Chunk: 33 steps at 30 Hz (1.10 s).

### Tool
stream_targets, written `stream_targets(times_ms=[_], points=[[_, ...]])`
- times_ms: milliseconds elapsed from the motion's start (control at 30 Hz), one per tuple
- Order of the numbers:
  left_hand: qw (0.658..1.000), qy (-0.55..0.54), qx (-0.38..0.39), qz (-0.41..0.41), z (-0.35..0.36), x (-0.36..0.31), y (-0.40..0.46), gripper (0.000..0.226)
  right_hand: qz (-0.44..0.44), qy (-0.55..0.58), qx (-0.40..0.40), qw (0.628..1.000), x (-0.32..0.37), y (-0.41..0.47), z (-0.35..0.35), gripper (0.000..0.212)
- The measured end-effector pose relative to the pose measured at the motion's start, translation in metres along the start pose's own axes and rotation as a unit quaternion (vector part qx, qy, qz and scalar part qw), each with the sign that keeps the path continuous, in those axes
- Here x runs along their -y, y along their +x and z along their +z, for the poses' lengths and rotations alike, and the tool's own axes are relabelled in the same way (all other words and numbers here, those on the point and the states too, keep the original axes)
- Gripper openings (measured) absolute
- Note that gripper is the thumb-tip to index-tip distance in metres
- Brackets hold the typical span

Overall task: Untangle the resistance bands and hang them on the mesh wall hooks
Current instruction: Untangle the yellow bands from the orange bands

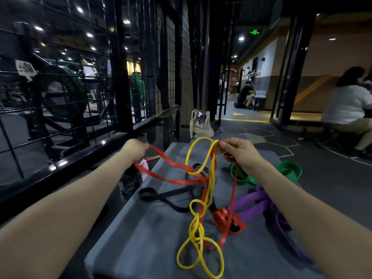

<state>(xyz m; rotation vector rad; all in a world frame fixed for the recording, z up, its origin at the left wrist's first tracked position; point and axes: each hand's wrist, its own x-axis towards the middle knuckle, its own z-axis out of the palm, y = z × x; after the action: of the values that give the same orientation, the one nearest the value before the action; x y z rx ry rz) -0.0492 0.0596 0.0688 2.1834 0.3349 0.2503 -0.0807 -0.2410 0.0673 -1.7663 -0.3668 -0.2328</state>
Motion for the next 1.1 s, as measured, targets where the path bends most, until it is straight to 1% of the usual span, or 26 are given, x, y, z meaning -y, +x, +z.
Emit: stream_targets(times_ms=[33, 67, 100, 133, 167, 200, 233, 267, 300, 333, 367, 400, 433, 467, 567, 667, 700, 733, 800, 867, 900, 967, 1033, 1100], points=[[0.995, 0.094, -0.030, 0.015, 0.007, -0.004, -0.004, 0.037, 0.004, 0.010, 0.003, 1.000, 0.003, 0.001, 0.003, 0.017], [0.990, 0.117, -0.049, 0.053, 0.017, -0.012, -0.012, 0.059, 0.006, 0.014, 0.006, 1.000, 0.004, 0.001, 0.005, 0.017], [0.990, 0.087, -0.021, 0.109, 0.027, -0.020, -0.025, 0.078, 0.009, 0.018, 0.009, 1.000, 0.006, 0.001, 0.008, 0.017], [0.985, 0.020, 0.035, 0.170, 0.039, -0.029, -0.039, 0.092, 0.009, 0.018, 0.012, 1.000, 0.007, 0.002, 0.011, 0.016], [0.973, -0.017, 0.103, 0.206, 0.052, -0.037, -0.054, 0.096, 0.008, 0.019, 0.018, 1.000, 0.008, 0.001, 0.014, 0.016], [0.964, -0.004, 0.153, 0.218, 0.064, -0.043, -0.069, 0.092, 0.007, 0.020, 0.025, 0.999, 0.008, 0.001, 0.016, 0.016], [0.957, 0.033, 0.179, 0.227, 0.076, -0.042, -0.074, 0.084, 0.007, 0.026, 0.031, 0.999, 0.008, -0.001, 0.018, 0.016], [0.955, 0.065, 0.167, 0.235, 0.084, -0.038, -0.076, 0.072, 0.007, 0.029, 0.035, 0.999, 0.009, -0.002, 0.019, 0.016], [0.960, 0.067, 0.143, 0.230, 0.090, -0.036, -0.073, 0.053, 0.007, 0.027, 0.035, 0.999, 0.009, -0.003, 0.017, 0.016], [0.967, 0.033, 0.132, 0.218, 0.091, -0.034, -0.069, 0.031, 0.006, 0.022, 0.031, 0.999, 0.008, -0.003, 0.014, 0.017], [0.970, -0.028, 0.138, 0.197, 0.089, -0.033, -0.066, 0.013, 0.004, 0.016, 0.023, 1.000, 0.009, -0.004, 0.009, 0.018], [0.970, -0.097, 0.148, 0.164, 0.085, -0.033, -0.063, 0.014, 0.002, 0.005, 0.008, 1.000, 0.008, -0.004, 0.003, 0.018], [0.966, -0.166, 0.153, 0.129, 0.079, -0.033, -0.059, 0.021, 0.002, -0.008, -0.009, 1.000, 0.007, -0.004, -0.002, 0.019], [0.963, -0.197, 0.147, 0.110, 0.072, -0.031, -0.056, 0.024, 0.007, -0.022, -0.029, 0.999, 0.004, -0.002, -0.007, 0.019], [0.969, -0.219, 0.097, 0.061, 0.052, -0.024, -0.045, 0.025, 0.038, -0.030, -0.100, 0.994, -0.008, 0.000, -0.010, 0.020], [0.960, -0.273, 0.030, -0.048, 0.032, -0.005, -0.024, 0.024, 0.078, -0.024, -0.195, 0.977, -0.026, 0.001, -0.013, 0.026], [0.959, -0.272, 0.006, -0.072, 0.026, 0.003, -0.020, 0.025, 0.094, -0.035, -0.229, 0.968, -0.032, 0.001, -0.017, 0.025], [0.965, -0.249, -0.016, -0.082, 0.022, 0.014, -0.015, 0.025, 0.108, -0.055, -0.252, 0.960, -0.038, 0.001, -0.020, 0.020], [0.978, -0.183, -0.052, -0.086, 0.015, 0.031, -0.014, 0.025, 0.121, -0.096, -0.268, 0.951, -0.047, -0.003, -0.026, 0.006], [0.987, -0.119, -0.076, -0.081, 0.015, 0.048, -0.008, 0.024, 0.125, -0.104, -0.276, 0.947, -0.054, -0.007, -0.027, 0.004], [0.989, -0.101, -0.074, -0.081, 0.017, 0.054, -0.005, 0.023, 0.130, -0.101, -0.277, 0.947, -0.056, -0.009, -0.027, 0.007], [0.994, -0.058, -0.047, -0.078, 0.026, 0.062, 0.000, 0.024, 0.133, -0.097, -0.264, 0.950, -0.062, -0.010, -0.025, 0.017], [0.995, 0.077, -0.015, -0.069, 0.037, 0.062, -0.006, 0.033, 0.140, -0.101, -0.243, 0.955, -0.068, -0.011, -0.022, 0.017], [0.978, 0.204, 0.000, -0.041, 0.050, 0.062, -0.020, 0.047, 0.142, -0.104, -0.228, 0.958, -0.070, -0.013, -0.019, 0.013]])
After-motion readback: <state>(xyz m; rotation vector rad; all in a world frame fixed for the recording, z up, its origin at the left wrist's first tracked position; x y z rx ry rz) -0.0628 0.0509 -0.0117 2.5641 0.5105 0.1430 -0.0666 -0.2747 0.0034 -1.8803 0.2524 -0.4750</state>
